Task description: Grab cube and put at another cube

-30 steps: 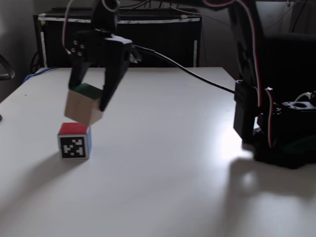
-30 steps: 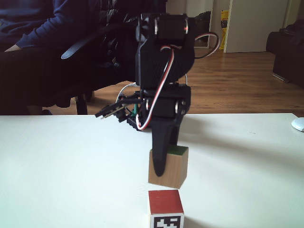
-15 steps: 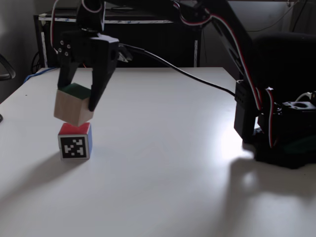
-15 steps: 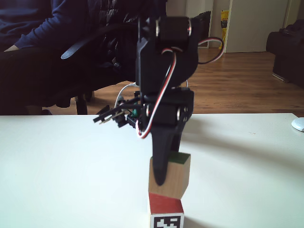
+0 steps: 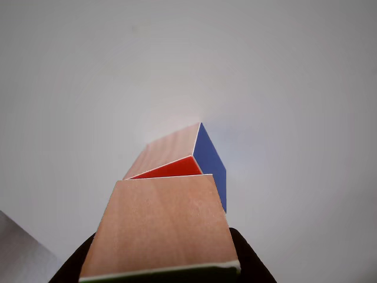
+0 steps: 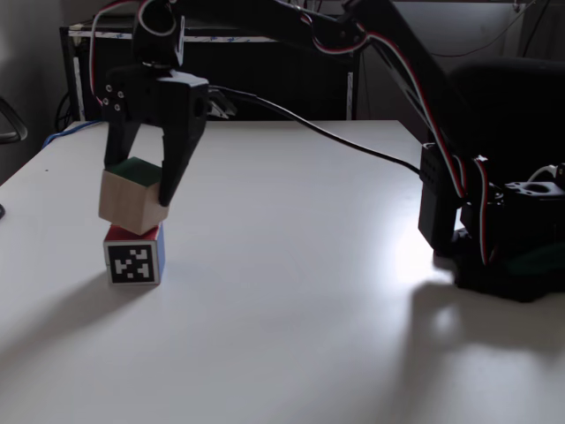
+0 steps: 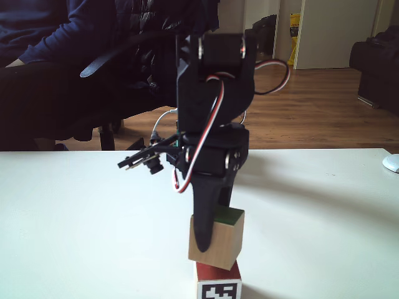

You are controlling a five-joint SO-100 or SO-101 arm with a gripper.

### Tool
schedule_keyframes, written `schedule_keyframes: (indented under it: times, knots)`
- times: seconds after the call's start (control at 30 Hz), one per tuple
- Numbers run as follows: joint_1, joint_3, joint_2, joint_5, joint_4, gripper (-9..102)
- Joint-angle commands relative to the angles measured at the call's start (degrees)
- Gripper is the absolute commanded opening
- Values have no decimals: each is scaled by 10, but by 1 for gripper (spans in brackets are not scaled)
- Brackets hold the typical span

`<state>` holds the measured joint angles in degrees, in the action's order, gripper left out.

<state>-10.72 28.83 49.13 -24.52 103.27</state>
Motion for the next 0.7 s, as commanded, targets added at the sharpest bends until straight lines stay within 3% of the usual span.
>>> schedule_keyframes:
  times: [0.0, 0.67]
  knots:
    - [7, -23, 7, -2, 2, 23]
    - [29, 47, 58, -20, 3, 40]
